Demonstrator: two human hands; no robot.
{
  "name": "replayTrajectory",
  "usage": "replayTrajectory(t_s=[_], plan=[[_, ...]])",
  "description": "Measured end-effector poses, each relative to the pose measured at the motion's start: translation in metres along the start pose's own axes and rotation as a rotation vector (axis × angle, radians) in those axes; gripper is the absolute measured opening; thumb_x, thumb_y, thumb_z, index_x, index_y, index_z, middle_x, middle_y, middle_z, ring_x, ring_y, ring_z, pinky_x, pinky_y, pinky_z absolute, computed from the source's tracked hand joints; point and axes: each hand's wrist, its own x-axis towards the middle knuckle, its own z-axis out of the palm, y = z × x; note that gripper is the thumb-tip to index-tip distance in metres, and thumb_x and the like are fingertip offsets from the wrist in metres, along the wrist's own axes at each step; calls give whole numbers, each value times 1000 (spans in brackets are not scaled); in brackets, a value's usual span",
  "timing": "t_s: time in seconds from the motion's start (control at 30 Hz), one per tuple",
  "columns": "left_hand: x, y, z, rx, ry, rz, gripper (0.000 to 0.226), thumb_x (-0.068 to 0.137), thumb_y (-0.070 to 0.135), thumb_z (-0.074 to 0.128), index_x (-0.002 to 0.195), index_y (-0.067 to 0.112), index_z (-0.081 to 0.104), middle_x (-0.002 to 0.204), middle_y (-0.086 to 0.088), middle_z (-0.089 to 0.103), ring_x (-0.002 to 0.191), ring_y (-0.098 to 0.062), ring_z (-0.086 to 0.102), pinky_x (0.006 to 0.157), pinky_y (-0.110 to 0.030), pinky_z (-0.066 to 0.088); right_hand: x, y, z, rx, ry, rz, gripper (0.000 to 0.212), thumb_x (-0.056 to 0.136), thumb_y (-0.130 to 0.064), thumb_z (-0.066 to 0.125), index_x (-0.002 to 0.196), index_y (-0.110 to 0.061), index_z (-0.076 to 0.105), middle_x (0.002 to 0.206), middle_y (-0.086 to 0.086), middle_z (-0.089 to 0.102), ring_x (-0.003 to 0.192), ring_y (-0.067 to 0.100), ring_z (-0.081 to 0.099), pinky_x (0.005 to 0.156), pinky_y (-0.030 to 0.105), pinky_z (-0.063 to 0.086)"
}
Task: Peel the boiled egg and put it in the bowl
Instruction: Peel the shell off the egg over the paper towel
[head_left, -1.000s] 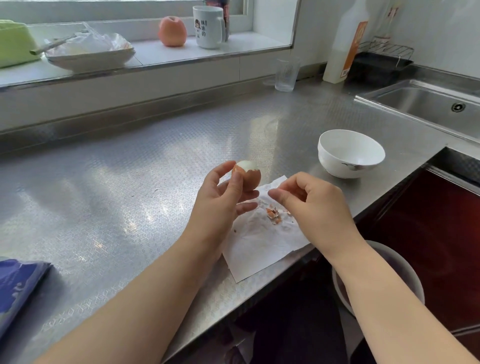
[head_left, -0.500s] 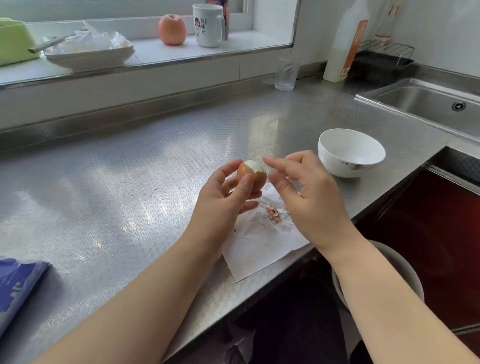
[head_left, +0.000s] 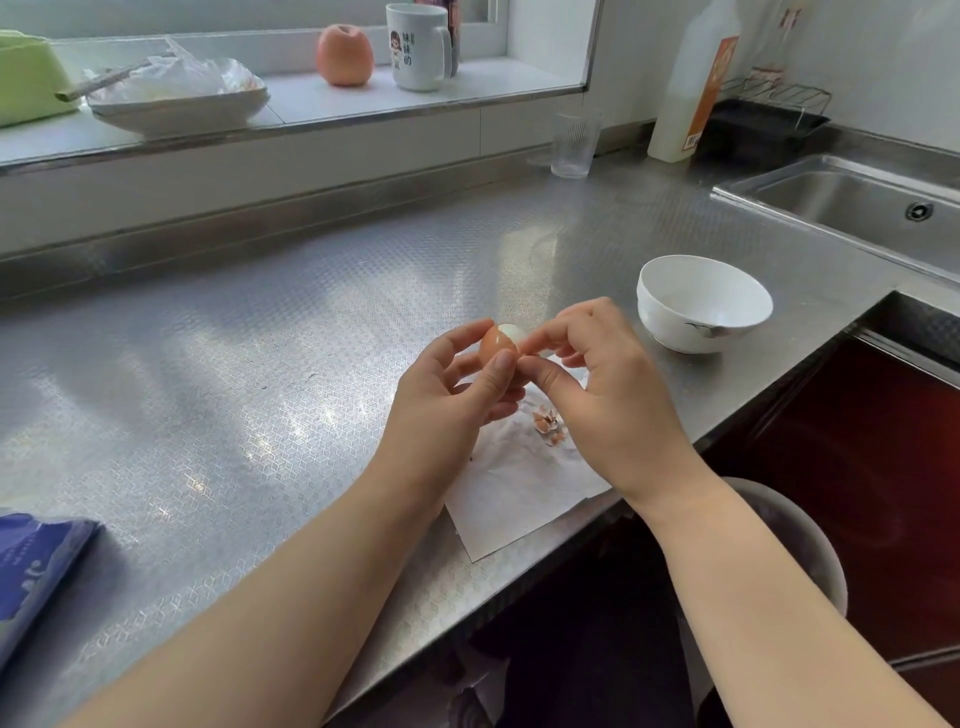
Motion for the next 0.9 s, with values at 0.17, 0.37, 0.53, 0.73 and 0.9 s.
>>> replayTrajectory(t_s=[0.17, 0.37, 0.53, 0.73, 0.9], plan=[[0, 0, 1, 29, -3, 26, 43, 93, 24, 66, 134, 16, 56, 113, -16, 72, 84, -14, 73, 78, -24, 59, 2, -1, 0, -43, -33, 6, 5, 87, -17, 66, 87, -16, 61, 90, -9, 50, 85, 11, 53, 75, 19, 44], [1, 0, -1, -43, -35, -24, 39, 97, 22, 58, 135, 14, 55, 95, -4, 77, 87, -17, 72, 82, -27, 58, -4, -1, 7, 64, 27, 70, 6, 92, -13, 59, 88, -17, 56, 88, -5, 54, 76, 4, 52, 71, 7, 37], [2, 0, -2, -79, -31, -46, 36, 100, 19, 56, 135, 14, 56, 103, -6, 75, 88, -18, 73, 81, -26, 58, -3, -2, -2, 233, 224, 162, 14, 91, -20, 62, 84, -31, 57, 75, -17, 62, 74, -3, 59, 71, 10, 43], [5, 0, -5, -203, -28, -55, 20, 100, 20, 54, 118, 20, 63, 91, 1, 78, 83, -15, 73, 74, -24, 58, -13, 12, -17, -72, -107, 224, 23, 89, -10, 62, 97, -28, 73, 105, -15, 67, 98, 2, 58, 88, 16, 41], [4, -1, -3, -202, -36, -58, 25, 101, 24, 51, 120, 12, 63, 92, -2, 76, 75, -14, 71, 71, -23, 57, -13, 5, -18, -97, 28, 174, 12, 87, -32, 66, 88, -24, 75, 73, -12, 67, 76, 8, 60, 74, 26, 46]])
